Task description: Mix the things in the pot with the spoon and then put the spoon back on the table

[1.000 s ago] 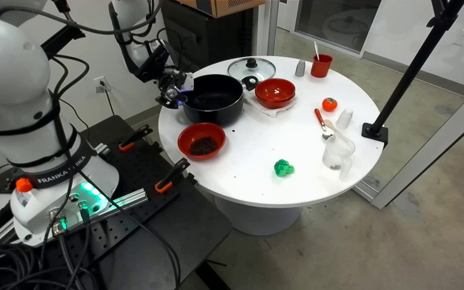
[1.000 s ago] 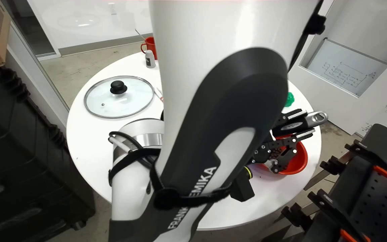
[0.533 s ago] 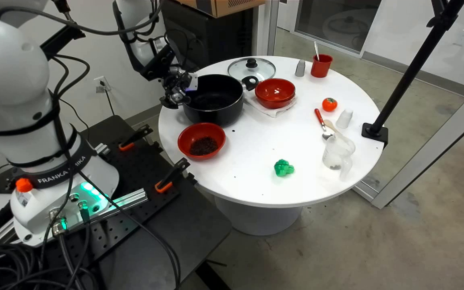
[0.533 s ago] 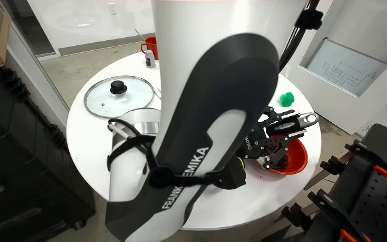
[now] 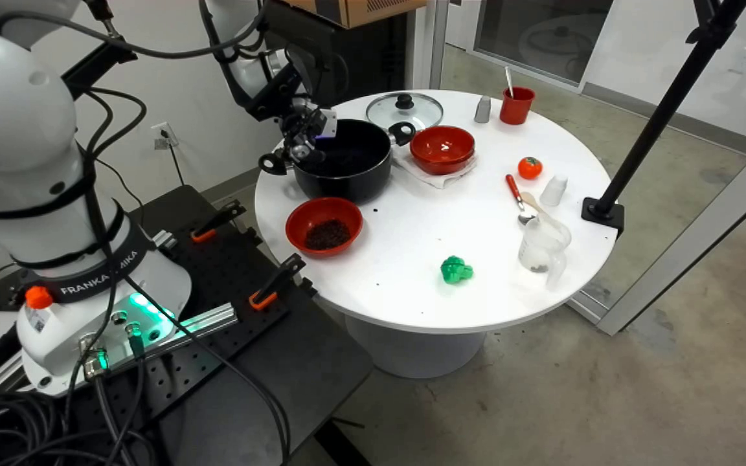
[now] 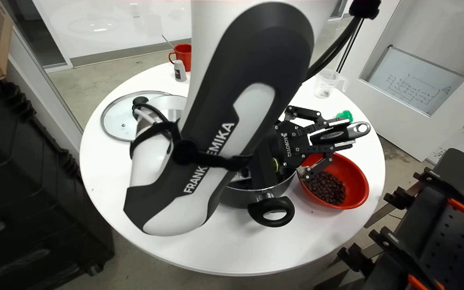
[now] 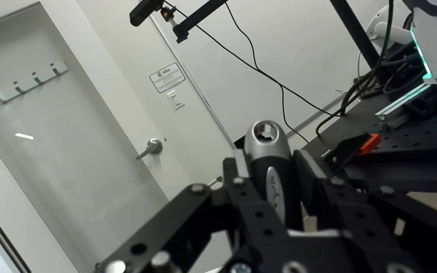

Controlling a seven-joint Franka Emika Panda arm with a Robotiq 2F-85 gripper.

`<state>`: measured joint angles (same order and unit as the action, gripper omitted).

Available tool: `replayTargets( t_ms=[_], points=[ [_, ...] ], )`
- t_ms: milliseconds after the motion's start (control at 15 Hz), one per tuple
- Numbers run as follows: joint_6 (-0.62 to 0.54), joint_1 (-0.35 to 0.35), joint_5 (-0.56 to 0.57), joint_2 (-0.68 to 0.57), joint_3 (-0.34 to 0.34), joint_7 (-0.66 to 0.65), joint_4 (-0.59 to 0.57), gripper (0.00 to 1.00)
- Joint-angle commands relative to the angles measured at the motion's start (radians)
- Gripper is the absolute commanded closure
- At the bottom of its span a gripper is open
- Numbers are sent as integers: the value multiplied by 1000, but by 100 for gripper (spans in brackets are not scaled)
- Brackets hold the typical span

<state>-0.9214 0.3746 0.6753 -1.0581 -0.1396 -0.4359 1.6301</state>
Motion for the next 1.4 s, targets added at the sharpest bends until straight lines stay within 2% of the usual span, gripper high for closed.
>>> replayTargets(
  t_ms=[0, 333, 733, 1000, 1333],
  points=[
    [9, -10, -7, 4, 19, 27, -38, 92],
    [1, -36, -10, 17, 42, 17, -40, 92],
    [-10, -75, -21, 45, 64, -2, 15, 92],
    [-19, -74, -28, 68, 47, -5, 83, 92],
    [-36, -46, -22, 121, -7, -11, 197, 92]
  ],
)
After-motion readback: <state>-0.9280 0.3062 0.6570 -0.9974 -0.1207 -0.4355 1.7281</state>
